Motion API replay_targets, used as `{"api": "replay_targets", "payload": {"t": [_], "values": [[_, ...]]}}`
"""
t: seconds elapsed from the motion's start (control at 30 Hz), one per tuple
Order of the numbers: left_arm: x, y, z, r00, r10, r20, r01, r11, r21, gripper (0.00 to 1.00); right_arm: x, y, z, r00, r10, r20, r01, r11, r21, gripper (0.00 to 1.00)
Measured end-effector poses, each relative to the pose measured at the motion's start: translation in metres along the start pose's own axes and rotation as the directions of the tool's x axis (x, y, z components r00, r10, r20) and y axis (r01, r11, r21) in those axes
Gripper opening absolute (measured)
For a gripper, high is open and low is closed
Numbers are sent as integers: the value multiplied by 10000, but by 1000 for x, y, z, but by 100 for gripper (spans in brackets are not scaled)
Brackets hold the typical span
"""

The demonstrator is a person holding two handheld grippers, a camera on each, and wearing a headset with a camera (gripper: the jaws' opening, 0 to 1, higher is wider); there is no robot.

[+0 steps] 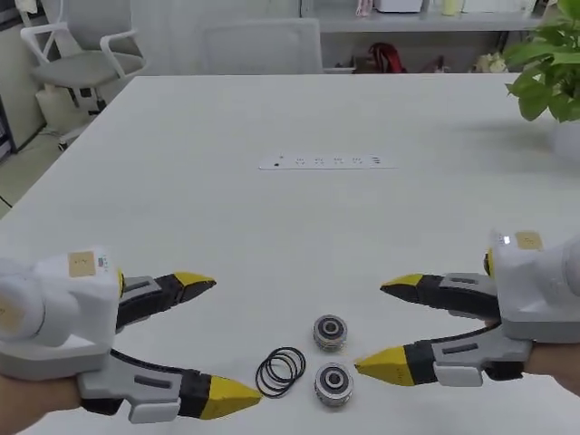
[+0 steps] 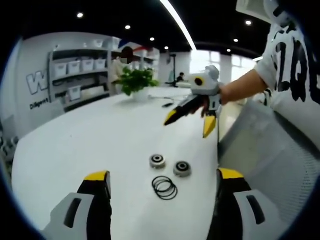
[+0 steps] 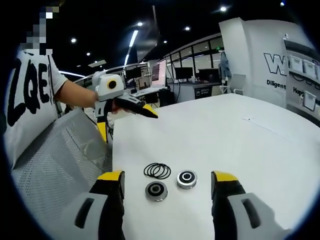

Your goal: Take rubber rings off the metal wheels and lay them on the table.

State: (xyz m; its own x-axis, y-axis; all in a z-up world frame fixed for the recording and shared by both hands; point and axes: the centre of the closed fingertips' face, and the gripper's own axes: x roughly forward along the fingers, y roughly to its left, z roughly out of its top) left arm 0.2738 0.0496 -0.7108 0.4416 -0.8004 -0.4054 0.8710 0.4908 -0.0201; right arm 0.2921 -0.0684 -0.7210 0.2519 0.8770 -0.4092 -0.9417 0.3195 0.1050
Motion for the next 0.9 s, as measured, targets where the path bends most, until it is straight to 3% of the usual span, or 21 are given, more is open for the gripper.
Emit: {"api": "replay_targets", "payload": {"t": [0.43, 0.9], "values": [[-6, 4, 6, 9995, 288, 141, -289, 9995, 116, 92, -17, 0, -20, 9978, -370, -559, 330, 9969, -716, 76], [-6, -3, -2, 9998, 193, -113, -189, 9993, 328, 95, -34, -2, -26, 9959, -729, -526, 687, 9947, -768, 79]]}}
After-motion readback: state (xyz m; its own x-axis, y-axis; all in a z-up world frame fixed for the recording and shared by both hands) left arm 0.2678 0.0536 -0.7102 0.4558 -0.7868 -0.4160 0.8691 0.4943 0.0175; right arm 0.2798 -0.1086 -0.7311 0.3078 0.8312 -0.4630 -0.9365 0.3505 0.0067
